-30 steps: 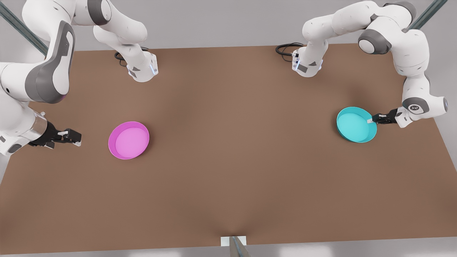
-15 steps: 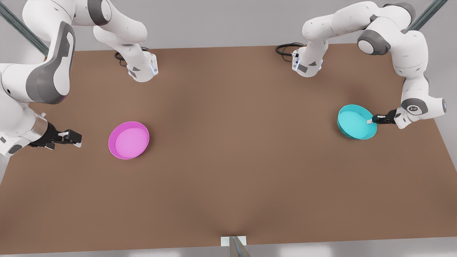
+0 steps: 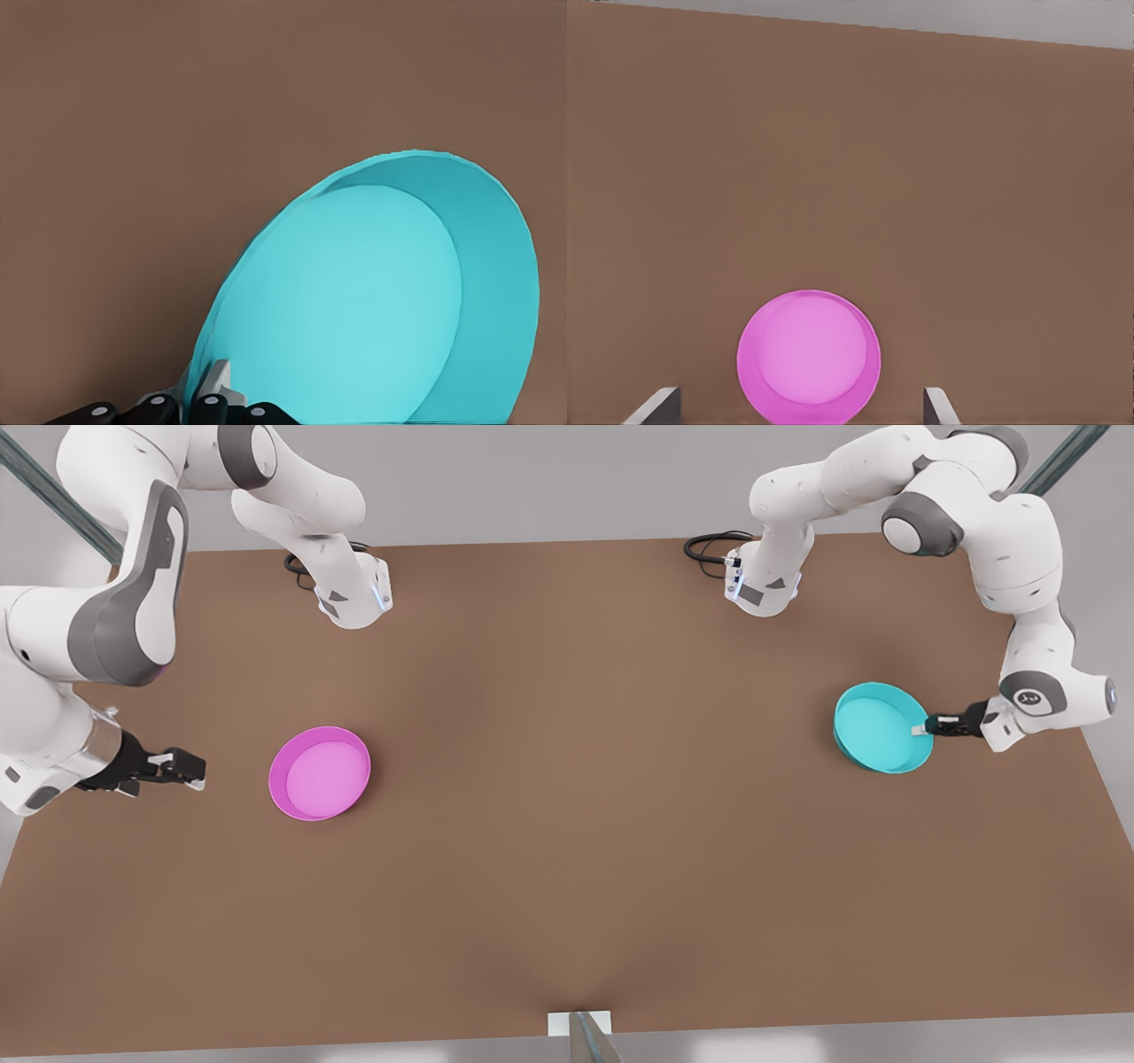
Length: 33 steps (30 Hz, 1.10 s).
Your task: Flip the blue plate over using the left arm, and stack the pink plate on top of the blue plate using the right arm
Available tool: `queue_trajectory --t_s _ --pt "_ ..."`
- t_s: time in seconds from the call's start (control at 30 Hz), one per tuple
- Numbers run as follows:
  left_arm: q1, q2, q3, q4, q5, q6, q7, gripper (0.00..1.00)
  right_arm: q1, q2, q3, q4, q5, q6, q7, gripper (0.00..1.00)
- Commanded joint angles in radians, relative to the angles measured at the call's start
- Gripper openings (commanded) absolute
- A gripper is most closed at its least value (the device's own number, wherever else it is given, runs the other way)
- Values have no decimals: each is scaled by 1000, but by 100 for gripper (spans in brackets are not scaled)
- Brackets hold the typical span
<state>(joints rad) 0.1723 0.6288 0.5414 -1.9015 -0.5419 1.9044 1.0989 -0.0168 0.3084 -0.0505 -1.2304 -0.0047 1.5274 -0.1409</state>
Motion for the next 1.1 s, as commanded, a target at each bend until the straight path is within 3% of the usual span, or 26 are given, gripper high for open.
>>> queue_trajectory --t_s 0.0,0.5,0.67,1.07 --pt "-8 0 0 7 -36 -8 1 21 0 1 -2 2 2 0 0 100" --pt "-247 -23 5 260 189 -139 -362 21 -5 -2 -3 2 0 34 1 100" --pt "-247 -100 -144 286 408 -137 -622 21 -12 -2 -5 16 2 36 1 100" --pt "-404 -43 -172 401 597 -154 -752 21 -32 -11 -6 23 3 28 -2 100"
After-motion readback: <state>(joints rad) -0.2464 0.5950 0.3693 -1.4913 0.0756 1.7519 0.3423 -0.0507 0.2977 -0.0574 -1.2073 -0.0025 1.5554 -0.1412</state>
